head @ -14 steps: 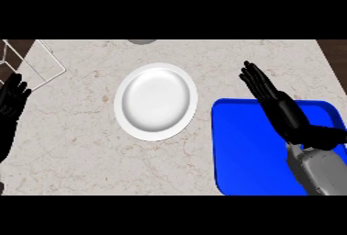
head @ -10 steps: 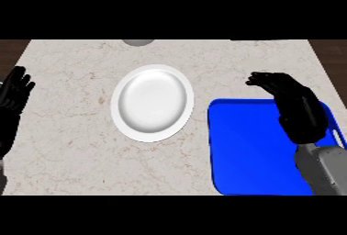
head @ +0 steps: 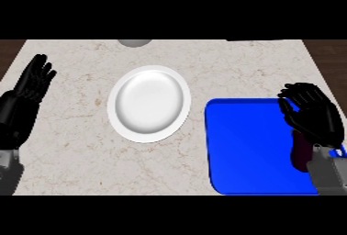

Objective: Pick the eggplant from the tray and place it in the plate

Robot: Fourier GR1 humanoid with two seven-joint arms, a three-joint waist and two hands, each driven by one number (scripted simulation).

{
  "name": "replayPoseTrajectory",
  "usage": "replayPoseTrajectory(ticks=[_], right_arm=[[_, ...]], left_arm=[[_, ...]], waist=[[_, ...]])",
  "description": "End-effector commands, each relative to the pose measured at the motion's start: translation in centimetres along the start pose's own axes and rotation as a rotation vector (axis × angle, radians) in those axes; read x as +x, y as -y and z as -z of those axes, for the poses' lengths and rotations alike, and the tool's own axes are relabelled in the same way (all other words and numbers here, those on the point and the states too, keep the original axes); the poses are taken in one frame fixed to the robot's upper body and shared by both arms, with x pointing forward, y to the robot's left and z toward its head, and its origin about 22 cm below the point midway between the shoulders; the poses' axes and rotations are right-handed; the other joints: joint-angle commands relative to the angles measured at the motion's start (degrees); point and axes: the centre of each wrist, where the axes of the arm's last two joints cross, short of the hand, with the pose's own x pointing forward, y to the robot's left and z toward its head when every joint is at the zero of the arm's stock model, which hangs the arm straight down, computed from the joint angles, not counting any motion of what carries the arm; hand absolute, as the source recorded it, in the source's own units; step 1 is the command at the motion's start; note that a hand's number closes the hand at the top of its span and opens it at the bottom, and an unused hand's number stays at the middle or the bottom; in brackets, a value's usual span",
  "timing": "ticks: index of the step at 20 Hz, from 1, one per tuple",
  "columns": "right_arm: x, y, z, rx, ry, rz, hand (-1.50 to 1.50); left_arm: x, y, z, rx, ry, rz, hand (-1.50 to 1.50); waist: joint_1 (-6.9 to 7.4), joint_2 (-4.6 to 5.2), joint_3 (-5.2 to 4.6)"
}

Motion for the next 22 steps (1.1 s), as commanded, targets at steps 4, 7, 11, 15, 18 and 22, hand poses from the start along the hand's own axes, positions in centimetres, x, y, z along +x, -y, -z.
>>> replayPoseTrajectory(ticks=[4, 7, 11, 15, 18, 22], right_arm=[[-2.2, 2.7, -3.7, -0.306, 0.1, 0.318, -1.5], [-0.4, 6.7, -4.0, -0.358, 0.156, 0.231, -1.5], [4.1, 11.5, -6.2, -0.303, 0.092, 0.056, -1.5], [8.0, 15.6, -6.9, -0.215, -0.151, -0.159, -1.5], [10.6, 17.3, -6.4, -0.128, -0.31, -0.32, -1.5], [11.9, 17.8, -6.5, 0.091, -0.472, -0.421, -1.5]], left_arm=[[0.3, 1.6, 0.8, -0.034, -0.002, -0.007, 0.0], [-0.3, 3.5, 0.2, -0.046, 0.015, -0.018, 0.0], [-0.8, 1.8, 1.0, -0.04, -0.009, -0.021, 0.0], [-0.1, 0.7, 0.8, -0.038, -0.008, -0.007, 0.0], [0.5, 1.4, 1.7, -0.041, -0.005, -0.026, 0.0], [0.4, 2.8, 2.2, -0.054, 0.0, -0.038, 0.0]], waist=[[0.53, -0.38, -0.03], [1.45, -0.32, -0.05], [0.98, -0.35, -0.1], [1.26, -0.36, -0.12], [1.57, -0.13, -0.1], [1.09, -0.16, -0.05]])
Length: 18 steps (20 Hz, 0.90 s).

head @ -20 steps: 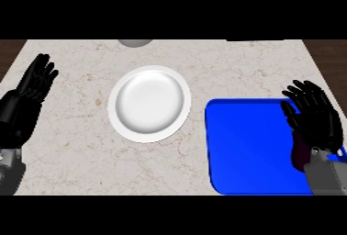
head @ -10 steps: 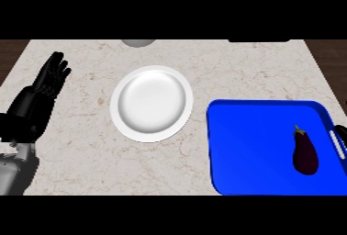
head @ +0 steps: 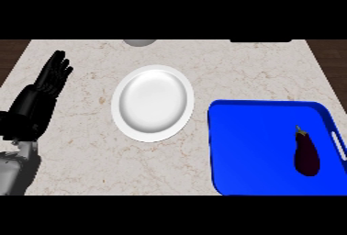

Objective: Pick the eggplant from the tray and place it in the plate

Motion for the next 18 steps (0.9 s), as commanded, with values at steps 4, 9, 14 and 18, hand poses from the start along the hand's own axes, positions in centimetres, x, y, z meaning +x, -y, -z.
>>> replayPoseTrajectory(ticks=[4, 9, 14, 18], right_arm=[[2.3, 1.9, 0.9, 0.286, -0.232, -0.204, -1.5], [0.8, 0.9, 1.9, 0.366, -0.285, -0.254, -1.5], [-1.1, -1.7, 4.8, 0.316, -0.306, -0.291, -1.5], [-3.5, -1.7, 4.0, 0.318, -0.408, -0.359, -1.5]], left_arm=[[0.3, -0.9, 0.8, -0.012, 0.016, 0.008, 0.0], [0.4, -1.5, 1.2, 0.003, 0.001, 0.0, 0.0], [-3.7, 1.1, 0.6, -0.024, -0.003, -0.008, 0.0], [1.4, -0.6, 0.0, 0.003, 0.008, -0.003, 0.0]], waist=[[0.99, 0.14, 0.05], [0.4, -0.08, 0.02], [0.4, 0.03, 0.01], [0.76, -0.19, 0.04]])
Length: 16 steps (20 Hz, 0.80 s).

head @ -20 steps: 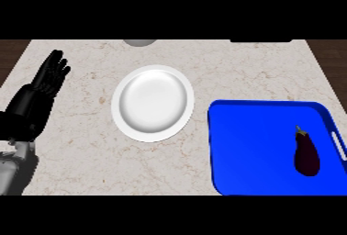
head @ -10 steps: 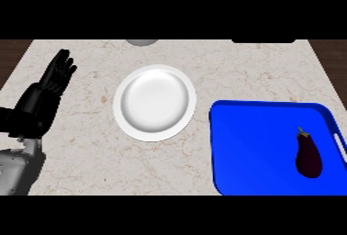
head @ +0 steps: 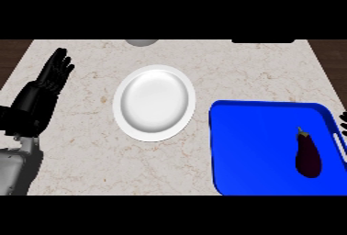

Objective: Pick the eggplant from the tray and place it in the plate

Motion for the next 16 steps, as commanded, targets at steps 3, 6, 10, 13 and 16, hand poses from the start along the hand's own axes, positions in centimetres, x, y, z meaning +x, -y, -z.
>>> replayPoseTrajectory(ticks=[3, 6, 10, 13, 16], right_arm=[[-1.0, -1.6, 3.1, 0.046, -0.077, -0.044, -1.5], [-2.4, -3.1, 3.0, 0.045, -0.117, -0.048, -1.5], [-2.4, -2.3, 4.4, 0.078, -0.099, -0.044, -1.5], [-5.1, -4.3, 5.2, 0.1, -0.098, -0.032, -1.5], [-4.0, -4.4, 5.3, 0.131, -0.098, -0.036, -1.5]], left_arm=[[-0.6, 0.0, -0.5, -0.002, -0.004, 0.0, 0.0], [-1.1, -1.7, -1.7, -0.002, -0.007, -0.001, 0.0], [1.0, -0.5, 0.6, 0.0, 0.002, -0.017, 0.0], [-0.1, 1.3, 0.9, -0.008, -0.009, 0.002, 0.0], [0.8, -0.3, -0.6, 0.003, 0.014, 0.002, 0.0]], waist=[[0.01, 0.0, 0.0], [-0.21, -0.09, -0.03], [-0.17, -0.03, 0.0], [-0.12, 0.03, 0.02], [-0.06, -0.05, 0.01]])
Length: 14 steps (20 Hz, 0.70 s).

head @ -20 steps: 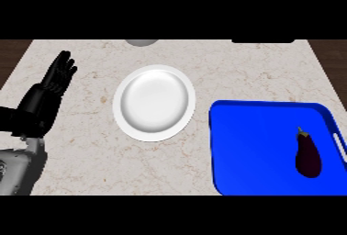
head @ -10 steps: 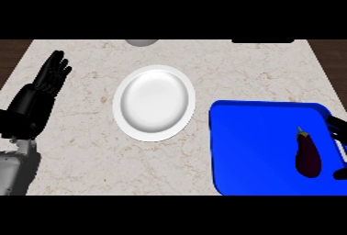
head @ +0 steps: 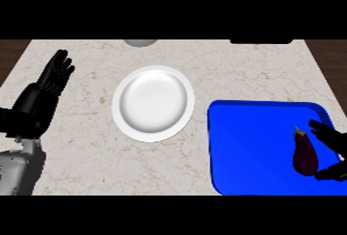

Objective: Pick the eggplant from the tray and place it in the plate

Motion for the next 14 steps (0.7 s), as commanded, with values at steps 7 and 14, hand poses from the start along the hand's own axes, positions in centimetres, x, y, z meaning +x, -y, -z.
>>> replayPoseTrajectory(ticks=[7, 14], right_arm=[[-1.4, -2.3, 2.6, 0.041, -0.061, -0.023, -1.5], [1.0, -3.4, 3.6, -0.222, 0.074, -0.02, 1.5]], left_arm=[[-0.8, 0.1, -0.3, -0.008, 0.006, 0.007, 0.0], [0.7, 0.5, 1.9, 0.02, 0.008, 0.015, 0.0]], waist=[[0.47, 0.37, 0.48], [-0.25, 0.34, 0.46]])
